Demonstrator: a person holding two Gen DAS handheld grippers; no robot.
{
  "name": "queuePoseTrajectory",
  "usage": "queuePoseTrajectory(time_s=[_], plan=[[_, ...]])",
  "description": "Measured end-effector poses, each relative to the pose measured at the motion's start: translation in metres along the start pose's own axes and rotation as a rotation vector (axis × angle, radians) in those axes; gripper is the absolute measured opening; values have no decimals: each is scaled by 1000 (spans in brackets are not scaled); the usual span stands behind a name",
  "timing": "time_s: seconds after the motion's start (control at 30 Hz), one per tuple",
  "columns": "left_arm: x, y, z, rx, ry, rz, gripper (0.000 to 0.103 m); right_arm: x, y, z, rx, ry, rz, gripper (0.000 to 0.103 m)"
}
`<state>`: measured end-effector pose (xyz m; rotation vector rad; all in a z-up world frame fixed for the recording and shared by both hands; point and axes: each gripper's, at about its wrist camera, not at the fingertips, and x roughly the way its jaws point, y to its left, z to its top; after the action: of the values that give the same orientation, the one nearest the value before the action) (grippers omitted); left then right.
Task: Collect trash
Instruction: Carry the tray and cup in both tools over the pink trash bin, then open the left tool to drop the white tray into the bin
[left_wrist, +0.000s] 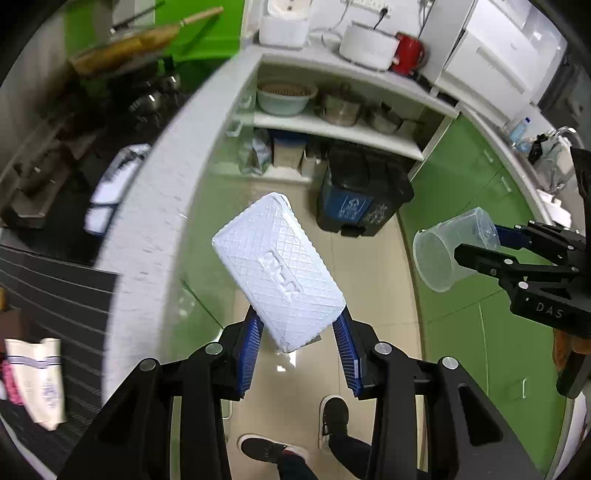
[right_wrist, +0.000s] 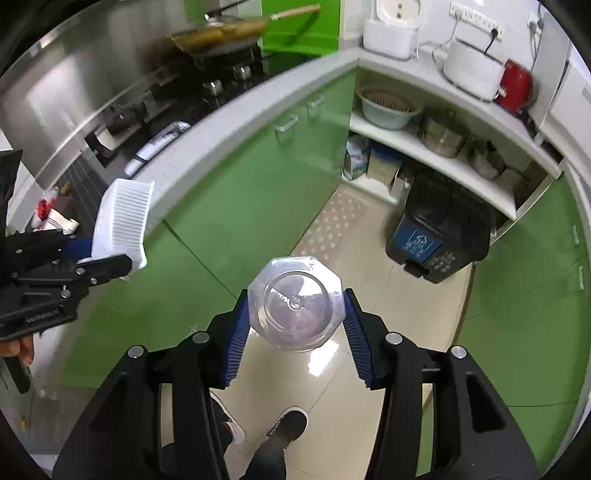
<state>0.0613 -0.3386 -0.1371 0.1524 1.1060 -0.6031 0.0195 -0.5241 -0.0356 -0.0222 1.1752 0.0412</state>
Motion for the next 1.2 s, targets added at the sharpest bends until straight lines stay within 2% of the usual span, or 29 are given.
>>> queuePoseTrajectory(time_s=[0.27,0.63,0.8,0.93,1.0,1.03,1.07,1.2], plan=[[108,-7,-3,4,95,-33,38,88,-27,-11,-6,53,21,49],[252,19,-12,38,198,-83,38,207,-58,-35,58,105,0,49],[292,26,-17,42,222,-95,40,243,-63,-47,82,121,6,49],[311,30,-17,32,221,-98,50,259,-70,-50,95,119,12,49],[314,32,-18,35,215,-83,63,265,-75,-51,101,117,12,49],[315,33,-19,33,208,-76,82,266,-77,-51,103,117,12,49],[315,36,-20,24,195,-74,89,267,-78,-51,104,117,12,49],[319,40,-22,14,201,-61,89,272,-78,-51,101,123,14,49]])
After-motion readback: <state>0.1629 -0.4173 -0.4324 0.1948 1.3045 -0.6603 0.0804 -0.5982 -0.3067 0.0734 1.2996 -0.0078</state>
